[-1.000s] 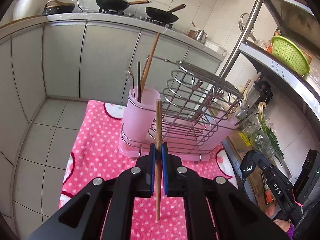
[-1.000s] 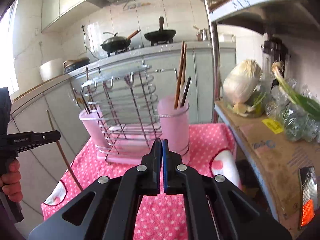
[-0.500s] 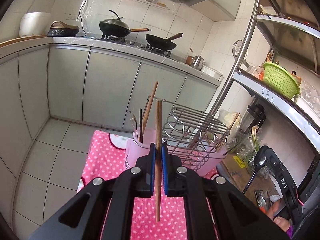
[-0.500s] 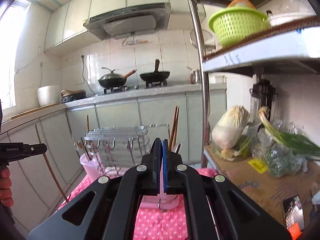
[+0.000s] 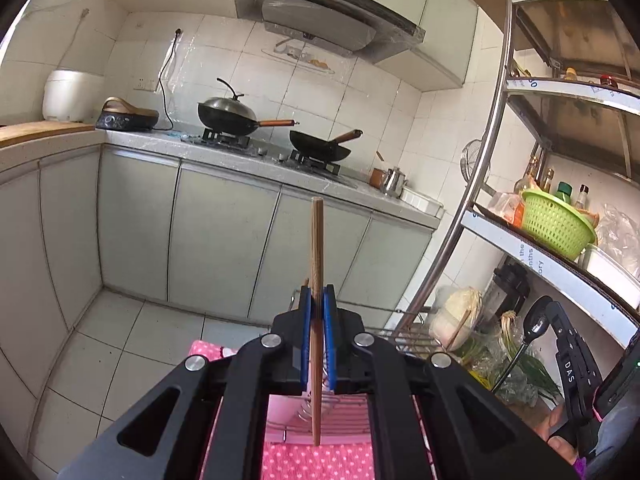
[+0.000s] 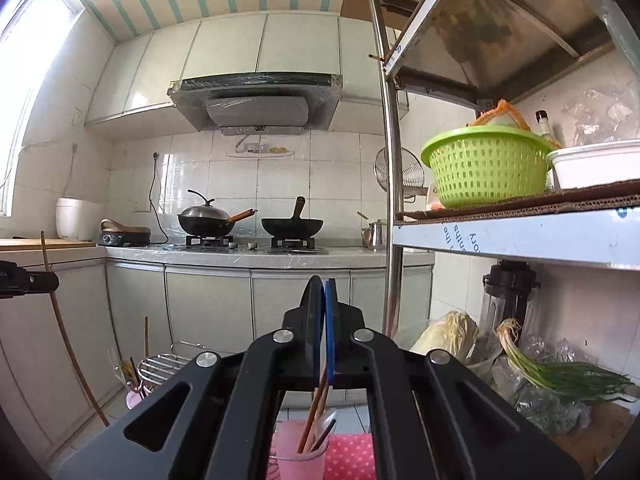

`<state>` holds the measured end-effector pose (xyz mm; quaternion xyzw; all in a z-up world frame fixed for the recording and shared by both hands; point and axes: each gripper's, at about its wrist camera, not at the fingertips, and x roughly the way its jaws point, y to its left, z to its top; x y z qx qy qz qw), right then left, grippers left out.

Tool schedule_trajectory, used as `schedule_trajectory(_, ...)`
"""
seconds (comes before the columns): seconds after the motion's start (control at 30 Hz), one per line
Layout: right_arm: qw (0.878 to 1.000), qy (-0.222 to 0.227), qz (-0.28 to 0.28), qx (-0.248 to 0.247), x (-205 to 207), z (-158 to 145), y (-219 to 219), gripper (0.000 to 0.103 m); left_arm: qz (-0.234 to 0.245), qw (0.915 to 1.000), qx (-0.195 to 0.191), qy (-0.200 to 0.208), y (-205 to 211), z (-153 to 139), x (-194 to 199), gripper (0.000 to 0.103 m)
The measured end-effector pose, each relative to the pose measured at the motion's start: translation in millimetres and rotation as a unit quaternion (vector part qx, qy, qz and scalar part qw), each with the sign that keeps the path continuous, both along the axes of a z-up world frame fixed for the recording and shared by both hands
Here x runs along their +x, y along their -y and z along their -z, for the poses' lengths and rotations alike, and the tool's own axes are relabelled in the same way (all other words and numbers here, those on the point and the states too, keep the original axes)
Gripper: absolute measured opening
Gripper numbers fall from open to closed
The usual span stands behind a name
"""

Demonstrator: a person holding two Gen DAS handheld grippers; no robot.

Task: Organize utensils
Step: 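Lower the spoon into one pink cup with right tool while left tool lowers chopstick into the other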

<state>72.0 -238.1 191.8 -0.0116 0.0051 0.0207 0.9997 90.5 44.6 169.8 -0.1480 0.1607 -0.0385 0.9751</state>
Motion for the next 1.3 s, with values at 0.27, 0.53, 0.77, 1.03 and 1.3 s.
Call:
schedule_trajectory(0.27, 0.999, 0.038, 0.024, -0.013, 30.1, -11.3, 3.5, 0.002, -0.029, 0.9982, 0.029, 0.045, 4.5, -17.3, 25.8, 0.005)
schedule_trajectory(0.53, 0.997, 0.048, 0.044, -0.034, 61.0, -8.8, 6.0, 0.002, -0.038, 0.9981, 0.044, 0.017, 7.0, 11.2, 63.9, 0.005)
schedule_trajectory(0.77, 0.997, 0.022, 0.048, -0.051, 81.6, 12.3, 5.7, 0.002, -0.027, 0.9977, 0.061, -0.012, 11.3, 39.3, 79.8, 0.005)
schedule_trajectory(1.03, 0.998, -0.039, 0.024, -0.04, 93.8, 39.2, 6.1, 0.002, -0.011, 0.9971, 0.066, -0.037, 11.2, 63.9, 87.4, 0.005)
schedule_trajectory(1.3, 0.995, -0.091, -0.006, -0.036, 91.6, 64.0, 3.6, 0.002, 0.001, 0.9948, 0.077, -0.066, 16.8, 83.4, 95.1, 0.005)
